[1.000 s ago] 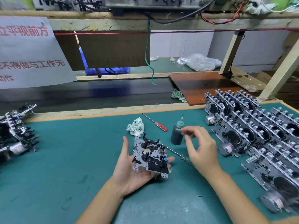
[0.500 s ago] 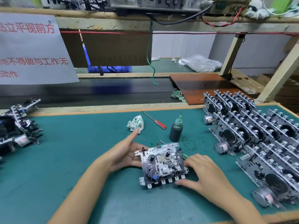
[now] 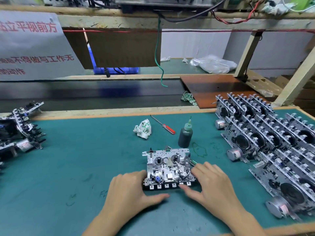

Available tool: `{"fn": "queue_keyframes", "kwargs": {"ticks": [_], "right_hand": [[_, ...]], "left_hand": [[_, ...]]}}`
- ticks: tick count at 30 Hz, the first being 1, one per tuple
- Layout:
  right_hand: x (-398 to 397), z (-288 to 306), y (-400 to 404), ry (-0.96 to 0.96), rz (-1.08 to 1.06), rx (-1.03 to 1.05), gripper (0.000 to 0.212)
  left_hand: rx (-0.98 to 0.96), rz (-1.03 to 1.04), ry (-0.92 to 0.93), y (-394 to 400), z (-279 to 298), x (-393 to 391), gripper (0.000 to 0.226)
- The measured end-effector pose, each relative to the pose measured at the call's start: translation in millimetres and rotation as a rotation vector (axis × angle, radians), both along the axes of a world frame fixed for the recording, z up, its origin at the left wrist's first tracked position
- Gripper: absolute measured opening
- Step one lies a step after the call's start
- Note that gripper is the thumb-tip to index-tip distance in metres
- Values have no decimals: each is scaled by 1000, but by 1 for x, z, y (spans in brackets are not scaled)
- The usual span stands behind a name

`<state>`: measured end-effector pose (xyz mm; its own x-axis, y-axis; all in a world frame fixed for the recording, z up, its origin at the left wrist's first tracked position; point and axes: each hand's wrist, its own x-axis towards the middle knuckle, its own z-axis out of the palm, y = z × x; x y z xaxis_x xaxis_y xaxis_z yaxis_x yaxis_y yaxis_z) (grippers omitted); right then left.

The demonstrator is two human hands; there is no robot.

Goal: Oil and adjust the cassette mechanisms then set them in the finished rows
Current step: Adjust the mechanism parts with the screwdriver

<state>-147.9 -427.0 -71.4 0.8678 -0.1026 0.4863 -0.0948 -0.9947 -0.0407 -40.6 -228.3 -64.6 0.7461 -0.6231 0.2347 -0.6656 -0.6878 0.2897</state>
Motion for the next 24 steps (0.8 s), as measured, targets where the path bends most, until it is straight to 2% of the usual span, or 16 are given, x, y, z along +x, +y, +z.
{"fn": "queue_keyframes", "kwargs": {"ticks": [3, 8, 14, 18, 24], "right_hand": [[0, 0, -2, 49, 31, 31, 46], [-1, -2, -2, 77, 112, 89, 49], [-1, -4, 1, 33, 128, 162, 47], [-1, -5, 2, 58, 134, 240, 47], [-1, -3, 1, 43, 143, 227, 47]], "left_hand": [[-118, 74, -84, -6, -4, -8, 59], [-161, 71, -184, -3, -10, -3, 61], [-141, -59, -150, 7, -10, 3, 66], [-170, 7, -127, 1, -8, -2, 59], [-210, 40, -75, 0, -4, -3, 56]]}}
